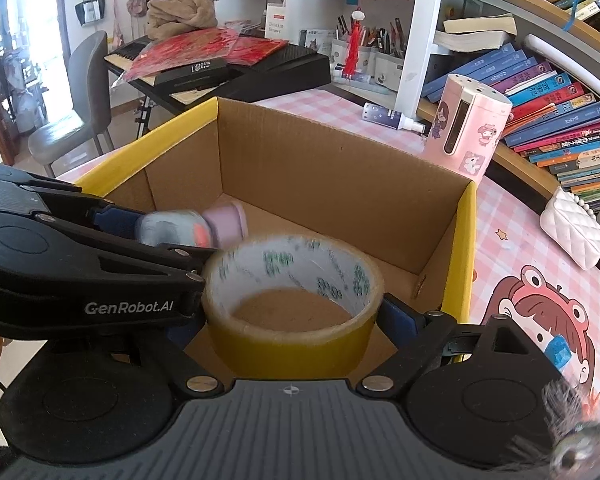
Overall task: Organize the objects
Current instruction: 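Open both grippers to drop the truck and tape into the box, then withdraw both grippers from the box back over the table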
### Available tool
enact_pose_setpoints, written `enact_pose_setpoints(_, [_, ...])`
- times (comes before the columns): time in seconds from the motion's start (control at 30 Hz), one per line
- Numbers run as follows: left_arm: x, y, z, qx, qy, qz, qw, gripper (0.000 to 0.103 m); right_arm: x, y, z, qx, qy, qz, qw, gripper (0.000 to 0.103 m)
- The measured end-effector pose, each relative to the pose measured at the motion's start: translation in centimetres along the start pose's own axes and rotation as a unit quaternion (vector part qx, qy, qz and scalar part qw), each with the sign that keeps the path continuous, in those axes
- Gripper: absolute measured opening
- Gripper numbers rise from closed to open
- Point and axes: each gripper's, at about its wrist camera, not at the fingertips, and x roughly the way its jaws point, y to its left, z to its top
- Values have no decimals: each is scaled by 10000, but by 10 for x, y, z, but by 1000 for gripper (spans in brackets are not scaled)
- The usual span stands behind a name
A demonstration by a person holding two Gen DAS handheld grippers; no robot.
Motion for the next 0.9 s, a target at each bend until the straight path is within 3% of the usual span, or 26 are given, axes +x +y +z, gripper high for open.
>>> enact_pose_setpoints(0.07, [-8, -4, 1, 72, -191, 60, 9998, 73, -2, 0, 0, 17, -44, -61, 10000, 99])
enact_pose_setpoints(0.5, [-65, 10, 3, -254, -1044, 235, 9939, 80, -43, -2, -4, 419, -813, -694, 9934, 99])
enact_pose_setpoints(0.9, [-112, 27, -23, -278, -1363, 448, 9893, 91, -90, 20, -22, 1231, -1334, -1546, 9712, 99])
